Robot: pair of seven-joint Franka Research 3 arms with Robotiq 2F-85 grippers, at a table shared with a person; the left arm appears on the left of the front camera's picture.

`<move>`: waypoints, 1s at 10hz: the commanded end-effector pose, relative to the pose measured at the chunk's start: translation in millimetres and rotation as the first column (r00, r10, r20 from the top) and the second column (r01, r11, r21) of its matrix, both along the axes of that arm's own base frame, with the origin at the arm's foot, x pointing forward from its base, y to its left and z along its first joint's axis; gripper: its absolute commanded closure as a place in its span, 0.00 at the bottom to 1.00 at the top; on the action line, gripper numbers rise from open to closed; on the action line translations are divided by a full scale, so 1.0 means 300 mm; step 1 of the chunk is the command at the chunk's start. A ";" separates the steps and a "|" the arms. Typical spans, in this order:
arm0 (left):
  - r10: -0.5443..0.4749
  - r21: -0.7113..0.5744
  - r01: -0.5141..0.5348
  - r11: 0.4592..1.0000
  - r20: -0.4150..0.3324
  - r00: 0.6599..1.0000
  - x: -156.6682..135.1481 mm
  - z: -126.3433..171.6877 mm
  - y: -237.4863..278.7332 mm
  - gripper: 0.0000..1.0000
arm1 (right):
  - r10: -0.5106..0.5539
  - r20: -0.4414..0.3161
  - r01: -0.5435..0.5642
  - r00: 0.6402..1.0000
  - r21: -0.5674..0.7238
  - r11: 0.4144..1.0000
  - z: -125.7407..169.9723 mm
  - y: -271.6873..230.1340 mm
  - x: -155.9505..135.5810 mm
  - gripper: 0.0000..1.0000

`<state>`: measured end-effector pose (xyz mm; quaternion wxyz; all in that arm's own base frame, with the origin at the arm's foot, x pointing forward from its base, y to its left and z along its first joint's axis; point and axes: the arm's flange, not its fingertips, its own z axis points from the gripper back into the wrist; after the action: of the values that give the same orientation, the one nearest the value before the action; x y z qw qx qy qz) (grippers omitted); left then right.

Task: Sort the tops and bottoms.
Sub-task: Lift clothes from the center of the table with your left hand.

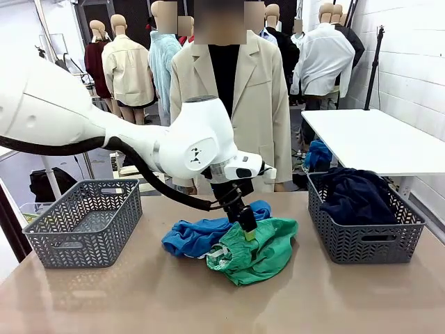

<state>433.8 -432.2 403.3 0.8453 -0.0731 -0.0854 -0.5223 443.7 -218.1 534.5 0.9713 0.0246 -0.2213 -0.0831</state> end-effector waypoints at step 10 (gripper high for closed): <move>-0.123 0.006 0.124 0.992 -0.095 0.988 -0.021 0.029 -0.009 1.00 | -0.015 -0.014 0.015 1.000 -0.008 1.000 0.001 0.005 -0.004 0.00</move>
<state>434.1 -444.2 412.0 0.8175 -0.0874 -0.0470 -0.5673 443.7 -218.1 534.4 0.9714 0.0246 -0.2213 -0.0831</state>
